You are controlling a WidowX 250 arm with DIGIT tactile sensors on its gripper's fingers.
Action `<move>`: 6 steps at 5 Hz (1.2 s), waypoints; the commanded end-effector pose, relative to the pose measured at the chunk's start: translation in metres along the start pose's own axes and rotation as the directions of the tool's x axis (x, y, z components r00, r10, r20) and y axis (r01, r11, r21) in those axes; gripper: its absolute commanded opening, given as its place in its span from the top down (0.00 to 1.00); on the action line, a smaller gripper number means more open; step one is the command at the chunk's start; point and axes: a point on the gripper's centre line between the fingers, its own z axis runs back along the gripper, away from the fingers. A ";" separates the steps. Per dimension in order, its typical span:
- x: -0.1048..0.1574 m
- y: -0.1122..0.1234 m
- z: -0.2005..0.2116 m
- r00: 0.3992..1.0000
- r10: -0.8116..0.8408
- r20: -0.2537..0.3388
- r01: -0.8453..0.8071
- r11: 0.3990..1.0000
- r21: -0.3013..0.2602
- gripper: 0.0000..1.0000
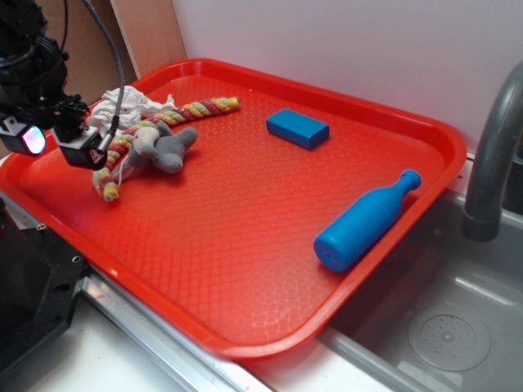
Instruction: Grab the multicolored rope.
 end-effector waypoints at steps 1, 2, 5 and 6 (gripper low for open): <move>0.006 0.005 -0.014 0.991 0.126 0.035 -0.124 0.990 -0.065 0.00; 0.010 0.001 -0.023 0.994 0.111 0.023 -0.109 0.993 -0.050 0.00; 0.026 -0.017 -0.029 0.999 0.047 0.022 -0.046 0.999 -0.023 0.00; 0.026 -0.007 -0.056 0.994 0.083 -0.069 -0.084 0.996 -0.005 0.00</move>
